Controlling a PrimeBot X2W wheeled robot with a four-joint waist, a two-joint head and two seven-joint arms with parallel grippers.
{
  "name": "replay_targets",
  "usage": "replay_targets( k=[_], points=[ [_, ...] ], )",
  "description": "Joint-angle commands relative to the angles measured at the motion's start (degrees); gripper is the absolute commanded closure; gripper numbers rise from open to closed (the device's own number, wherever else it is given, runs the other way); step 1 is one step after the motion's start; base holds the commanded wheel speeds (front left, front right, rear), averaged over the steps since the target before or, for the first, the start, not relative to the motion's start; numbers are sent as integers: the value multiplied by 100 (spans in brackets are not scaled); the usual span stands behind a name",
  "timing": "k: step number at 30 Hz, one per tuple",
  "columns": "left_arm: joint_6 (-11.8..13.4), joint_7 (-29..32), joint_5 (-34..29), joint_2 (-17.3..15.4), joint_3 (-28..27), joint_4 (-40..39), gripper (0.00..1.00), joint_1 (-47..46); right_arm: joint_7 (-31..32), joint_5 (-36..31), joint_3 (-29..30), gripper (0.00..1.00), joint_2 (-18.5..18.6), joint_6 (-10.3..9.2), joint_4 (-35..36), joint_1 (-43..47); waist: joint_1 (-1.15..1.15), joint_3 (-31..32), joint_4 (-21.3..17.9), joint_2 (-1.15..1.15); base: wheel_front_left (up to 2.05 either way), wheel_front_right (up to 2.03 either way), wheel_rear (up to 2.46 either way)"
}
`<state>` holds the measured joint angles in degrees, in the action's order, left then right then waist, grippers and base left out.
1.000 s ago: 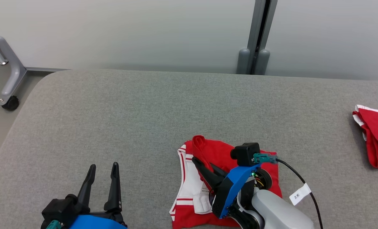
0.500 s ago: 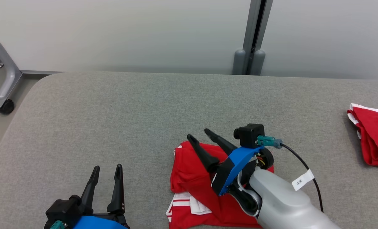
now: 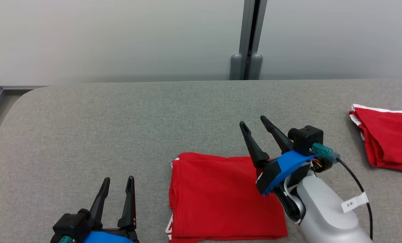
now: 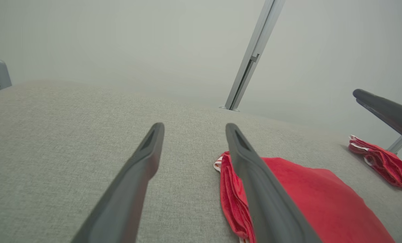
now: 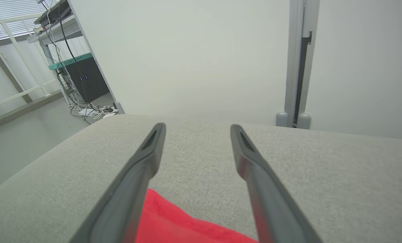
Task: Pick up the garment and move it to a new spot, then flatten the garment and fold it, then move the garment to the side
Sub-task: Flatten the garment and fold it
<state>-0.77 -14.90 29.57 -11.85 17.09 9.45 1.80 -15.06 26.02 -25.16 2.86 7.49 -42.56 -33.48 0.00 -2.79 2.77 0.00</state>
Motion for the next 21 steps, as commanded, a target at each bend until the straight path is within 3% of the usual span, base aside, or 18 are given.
replay_targets(
  k=[1,11,21],
  points=[
    [28,-19,-57,19,14,-19,0,5,-12,-328,291,0,8,0,239,315,0,19,-35,0,0,0,0],
    [87,-23,-58,56,84,104,0,81,-13,-1351,1524,0,7,0,1368,1940,0,202,-200,0,0,0,0],
    [224,-32,-97,108,-251,318,0,344,-13,-1394,1938,0,7,1,1914,2767,0,279,-384,0,0,0,0]
  ],
)
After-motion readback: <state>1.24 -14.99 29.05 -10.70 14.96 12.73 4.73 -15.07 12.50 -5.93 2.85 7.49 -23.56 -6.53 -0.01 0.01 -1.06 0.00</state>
